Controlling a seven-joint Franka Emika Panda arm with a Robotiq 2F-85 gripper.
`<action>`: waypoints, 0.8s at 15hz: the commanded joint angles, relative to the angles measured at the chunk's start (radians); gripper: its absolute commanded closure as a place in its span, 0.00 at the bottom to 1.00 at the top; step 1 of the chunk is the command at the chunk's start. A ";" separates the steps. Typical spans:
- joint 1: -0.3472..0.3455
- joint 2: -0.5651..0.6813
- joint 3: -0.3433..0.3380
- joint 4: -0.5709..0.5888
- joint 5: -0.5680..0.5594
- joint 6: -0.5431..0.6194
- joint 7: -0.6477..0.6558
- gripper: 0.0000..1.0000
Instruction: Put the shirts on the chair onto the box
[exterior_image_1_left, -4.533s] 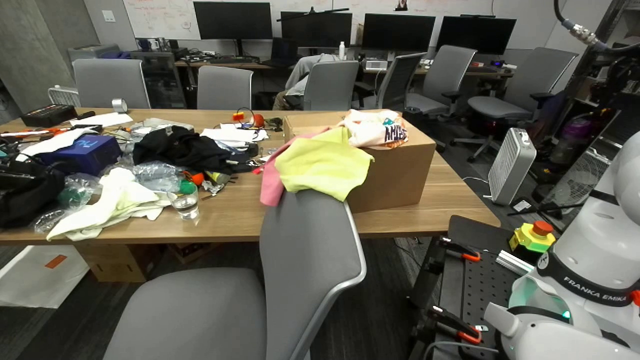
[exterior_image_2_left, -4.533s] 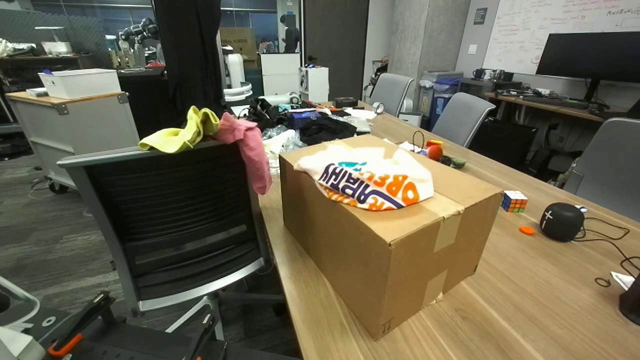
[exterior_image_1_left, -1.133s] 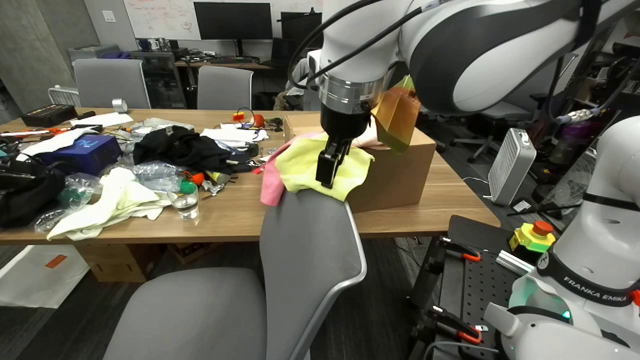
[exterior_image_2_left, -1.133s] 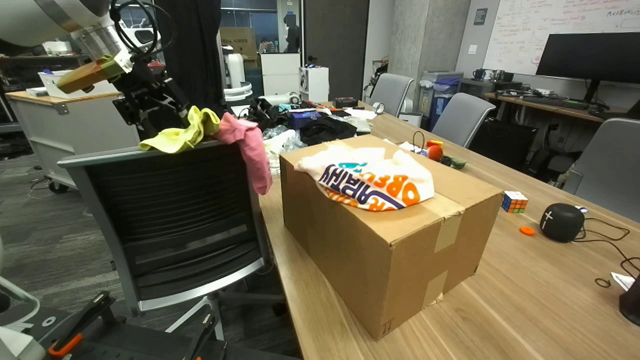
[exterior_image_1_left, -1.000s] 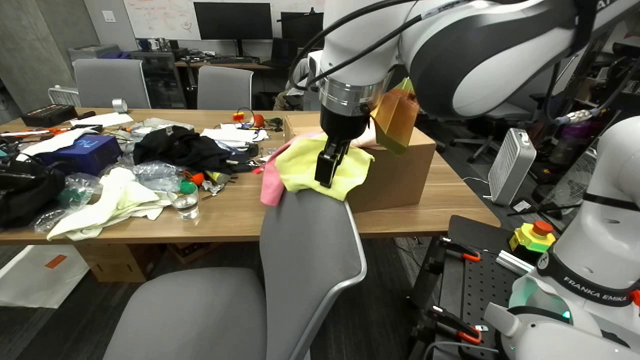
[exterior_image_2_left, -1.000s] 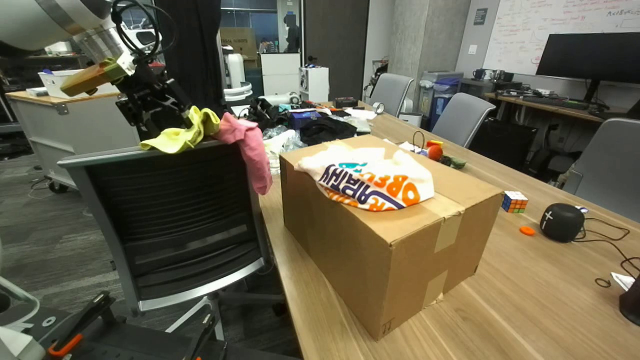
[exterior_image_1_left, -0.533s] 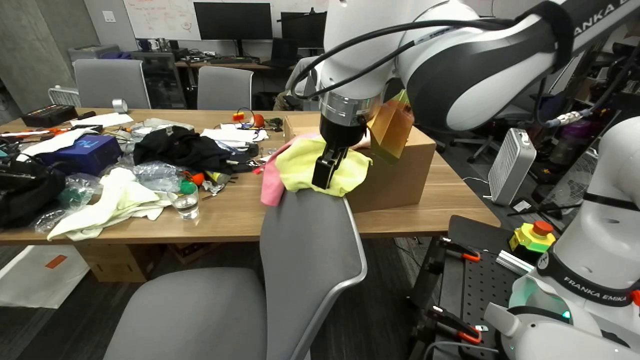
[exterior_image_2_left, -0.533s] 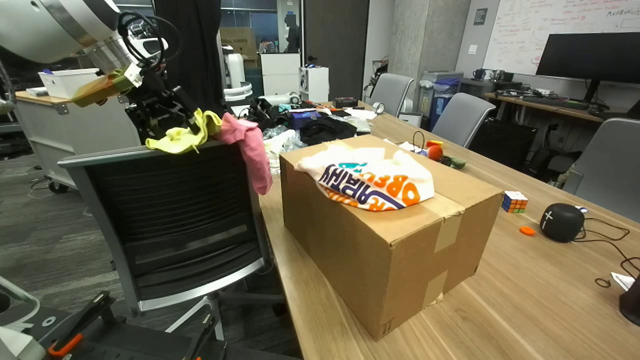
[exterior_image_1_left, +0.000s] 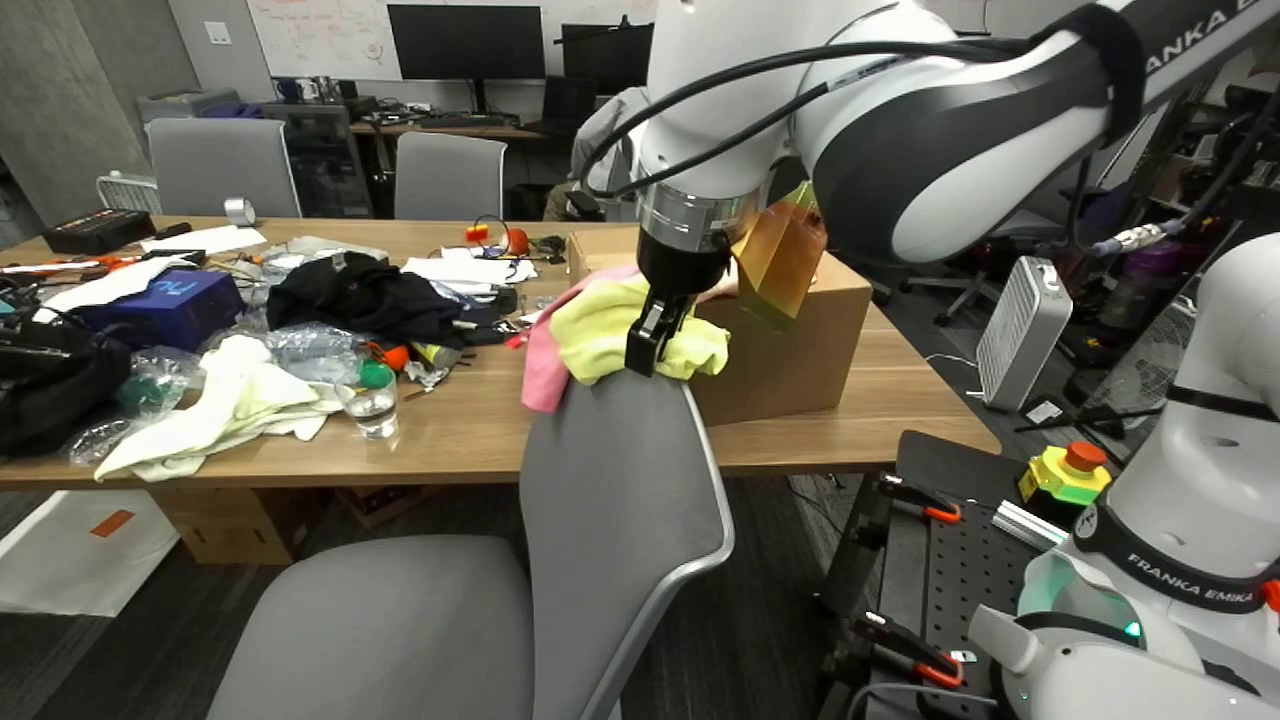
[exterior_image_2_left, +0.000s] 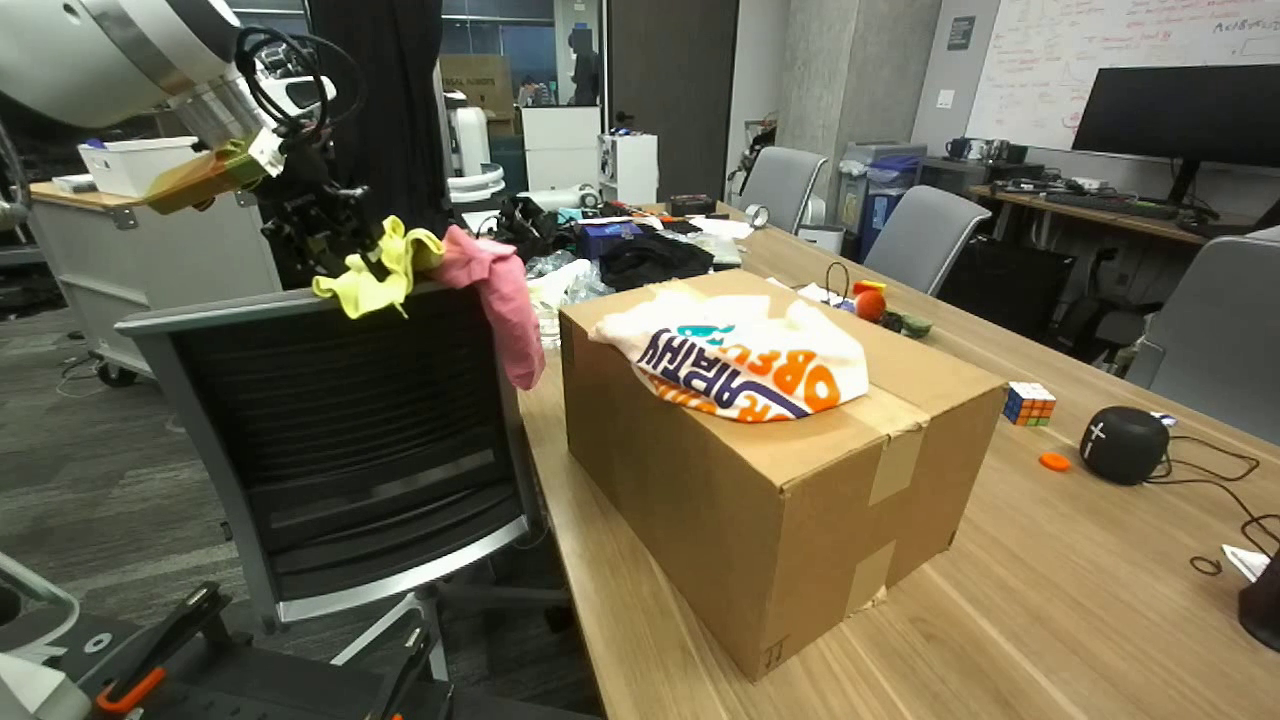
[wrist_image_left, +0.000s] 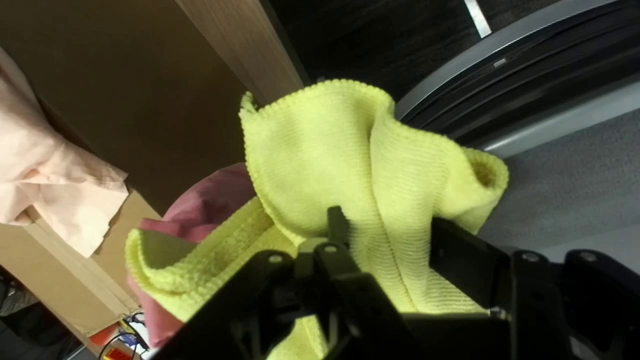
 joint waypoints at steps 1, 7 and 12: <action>0.007 -0.027 -0.011 -0.001 -0.001 0.028 -0.005 0.86; 0.059 -0.121 -0.003 0.075 0.115 -0.002 -0.119 0.97; 0.063 -0.171 0.013 0.250 0.197 -0.034 -0.151 0.97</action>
